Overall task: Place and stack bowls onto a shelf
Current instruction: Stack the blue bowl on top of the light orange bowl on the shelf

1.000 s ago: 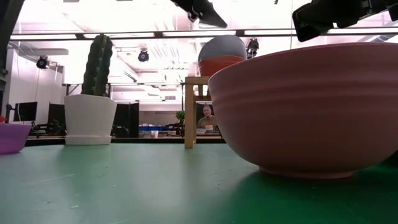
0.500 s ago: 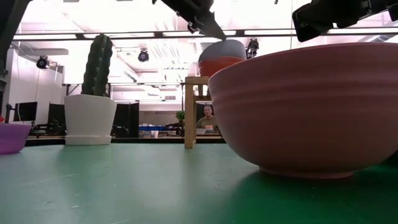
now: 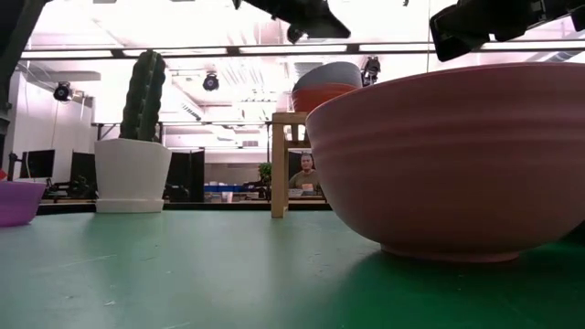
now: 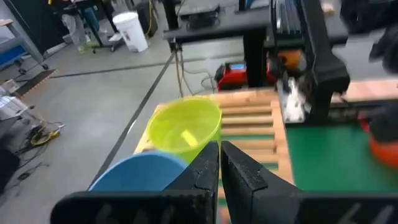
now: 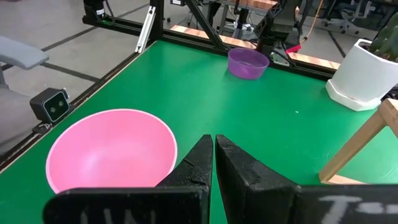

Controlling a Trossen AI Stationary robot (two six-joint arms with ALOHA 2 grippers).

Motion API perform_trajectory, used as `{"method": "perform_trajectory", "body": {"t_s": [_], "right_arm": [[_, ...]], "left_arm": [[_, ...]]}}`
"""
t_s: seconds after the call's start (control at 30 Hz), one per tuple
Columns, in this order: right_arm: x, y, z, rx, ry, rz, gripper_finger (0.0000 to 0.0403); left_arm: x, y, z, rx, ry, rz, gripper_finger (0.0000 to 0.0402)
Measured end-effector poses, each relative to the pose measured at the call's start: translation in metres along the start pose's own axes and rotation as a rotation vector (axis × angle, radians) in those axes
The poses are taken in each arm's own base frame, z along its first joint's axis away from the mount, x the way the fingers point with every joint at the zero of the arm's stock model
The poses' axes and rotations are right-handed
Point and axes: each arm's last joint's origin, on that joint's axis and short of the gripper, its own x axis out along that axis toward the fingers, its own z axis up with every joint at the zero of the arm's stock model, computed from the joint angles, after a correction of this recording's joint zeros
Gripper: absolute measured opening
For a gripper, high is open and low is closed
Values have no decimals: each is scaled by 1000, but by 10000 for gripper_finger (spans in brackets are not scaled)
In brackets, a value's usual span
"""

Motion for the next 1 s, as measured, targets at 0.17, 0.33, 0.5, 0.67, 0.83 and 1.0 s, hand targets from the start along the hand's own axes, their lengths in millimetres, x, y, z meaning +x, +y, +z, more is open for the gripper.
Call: {"method": "perform_trajectory", "body": {"t_s": [0.17, 0.33, 0.5, 0.67, 0.83, 1.0], "right_arm": [[0, 0, 0, 5, 0, 0, 9], [0, 0, 0, 4, 3, 0, 9], [0, 0, 0, 2, 3, -1, 9], [0, -1, 0, 4, 4, -3, 9], [0, -1, 0, 4, 4, -4, 9], [0, -1, -1, 3, 6, -3, 9]], "left_arm": [[24, -3, -17, -12, 23, -11, 0], [32, -4, -24, -18, 45, -3, 0], [32, -5, -29, -34, 91, -9, 0], [32, -8, -34, -46, 147, -24, 0], [28, -6, -28, -43, 138, -23, 0], [12, -2, -8, -18, 136, -24, 0]]}}
